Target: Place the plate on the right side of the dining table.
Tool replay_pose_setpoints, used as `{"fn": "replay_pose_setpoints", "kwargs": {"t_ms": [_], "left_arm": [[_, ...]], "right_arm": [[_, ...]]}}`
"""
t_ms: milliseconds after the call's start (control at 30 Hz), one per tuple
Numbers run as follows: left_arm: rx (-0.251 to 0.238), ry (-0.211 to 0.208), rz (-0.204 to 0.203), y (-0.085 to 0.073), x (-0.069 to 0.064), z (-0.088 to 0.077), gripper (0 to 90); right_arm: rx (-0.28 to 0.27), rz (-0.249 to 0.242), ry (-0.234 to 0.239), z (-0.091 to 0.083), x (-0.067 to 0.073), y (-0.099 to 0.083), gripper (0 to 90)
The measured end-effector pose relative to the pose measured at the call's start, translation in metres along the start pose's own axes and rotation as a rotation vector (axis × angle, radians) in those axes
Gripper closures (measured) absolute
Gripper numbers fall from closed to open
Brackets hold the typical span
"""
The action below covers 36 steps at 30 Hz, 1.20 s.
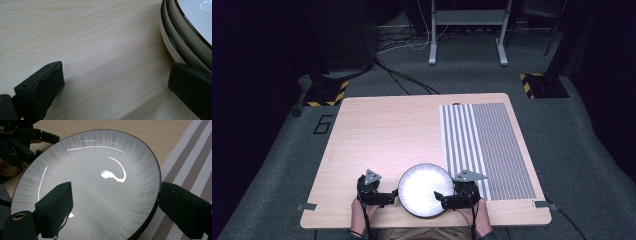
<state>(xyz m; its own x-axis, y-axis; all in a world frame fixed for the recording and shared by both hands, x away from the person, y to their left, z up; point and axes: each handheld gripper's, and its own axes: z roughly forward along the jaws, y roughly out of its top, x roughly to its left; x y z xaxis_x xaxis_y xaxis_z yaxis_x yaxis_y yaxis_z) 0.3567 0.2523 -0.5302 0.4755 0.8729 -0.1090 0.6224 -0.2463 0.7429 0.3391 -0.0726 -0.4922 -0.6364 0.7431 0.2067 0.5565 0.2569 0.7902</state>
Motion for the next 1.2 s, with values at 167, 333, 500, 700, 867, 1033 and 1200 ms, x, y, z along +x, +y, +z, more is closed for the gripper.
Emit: {"fn": "replay_pose_setpoints", "kwargs": {"t_ms": [167,333,500,700,867,1033,1200], "left_arm": [[-0.009,-0.018,-0.012,0.000,0.001,0.000,0.2],[-0.018,-0.024,-0.018,0.000,0.002,-0.001,0.2],[-0.017,-0.031,-0.023,0.000,0.002,-0.001,0.1],[-0.057,-0.054,-0.080,-0.003,0.009,-0.006,0.0],[-0.065,-0.052,-0.094,-0.006,0.011,-0.009,0.0],[-0.098,-0.056,-0.143,-0.012,0.014,-0.018,0.0],[-0.129,-0.070,-0.180,-0.013,0.018,-0.028,0.1]], "right_arm": [[0.000,0.004,0.003,0.001,0.001,0.001,11.1],[0.006,0.002,0.036,0.006,0.004,0.000,13.9],[0.016,-0.001,0.019,0.011,0.007,-0.001,14.0],[0.022,-0.002,0.012,0.015,0.008,-0.001,14.3],[0.027,0.002,0.016,0.021,0.008,-0.001,14.9],[0.021,0.004,0.016,0.023,0.008,-0.002,15.8],[0.024,0.001,0.015,0.026,0.008,-0.003,16.7]]}}
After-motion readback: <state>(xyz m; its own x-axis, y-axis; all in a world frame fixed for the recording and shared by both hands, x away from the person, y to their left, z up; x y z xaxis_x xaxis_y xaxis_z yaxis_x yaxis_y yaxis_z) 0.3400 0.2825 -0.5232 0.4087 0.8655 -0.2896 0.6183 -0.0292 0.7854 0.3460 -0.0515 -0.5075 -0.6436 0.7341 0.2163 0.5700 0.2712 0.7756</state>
